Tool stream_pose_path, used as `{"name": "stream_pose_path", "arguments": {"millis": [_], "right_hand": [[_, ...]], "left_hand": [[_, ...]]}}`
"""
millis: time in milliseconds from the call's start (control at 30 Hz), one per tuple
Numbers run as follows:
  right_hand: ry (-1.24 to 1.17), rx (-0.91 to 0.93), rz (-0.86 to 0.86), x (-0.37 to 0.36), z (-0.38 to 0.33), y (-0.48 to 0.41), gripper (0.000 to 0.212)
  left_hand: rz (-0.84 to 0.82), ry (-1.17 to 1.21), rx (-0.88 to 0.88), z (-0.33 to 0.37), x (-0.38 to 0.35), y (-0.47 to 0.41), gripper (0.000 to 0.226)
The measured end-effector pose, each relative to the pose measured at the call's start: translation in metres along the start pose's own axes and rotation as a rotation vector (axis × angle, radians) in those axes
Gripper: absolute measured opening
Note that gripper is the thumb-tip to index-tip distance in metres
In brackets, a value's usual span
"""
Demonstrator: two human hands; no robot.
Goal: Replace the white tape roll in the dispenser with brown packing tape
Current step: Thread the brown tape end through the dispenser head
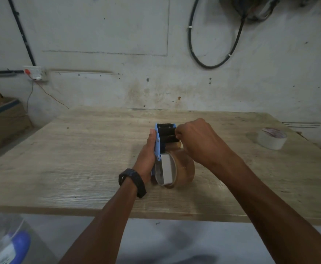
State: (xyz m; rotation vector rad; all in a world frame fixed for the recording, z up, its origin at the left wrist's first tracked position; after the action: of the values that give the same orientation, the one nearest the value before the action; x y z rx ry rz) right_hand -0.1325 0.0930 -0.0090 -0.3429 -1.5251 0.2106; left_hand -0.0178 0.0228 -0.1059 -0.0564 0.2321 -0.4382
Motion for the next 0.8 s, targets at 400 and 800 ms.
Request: {"name": "stream_pose_path", "arguments": {"millis": [400,800], "right_hand": [[-0.229,0.088,0.0,-0.003,0.007,0.006,0.011],[-0.414,0.084,0.236,-0.016,0.009,0.017,0.006]], "left_hand": [[0.023,-0.074,-0.007,0.001,-0.003,0.005,0.063],[-0.017,-0.078,-0.004,0.006,-0.002,0.004,0.068]]}}
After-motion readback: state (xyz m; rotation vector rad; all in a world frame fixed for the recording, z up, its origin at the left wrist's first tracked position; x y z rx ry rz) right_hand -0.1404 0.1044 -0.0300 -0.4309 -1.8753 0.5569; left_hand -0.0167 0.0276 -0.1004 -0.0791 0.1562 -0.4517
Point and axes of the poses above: each hand's wrist, its own y-axis away from the middle knuckle, its own x-axis out of the back of the hand, z = x × y, the point moved 2 cm from there along -y, towards the middle knuckle, and after that the axes turned 6 degrees about -x, right-handed, at the moved point
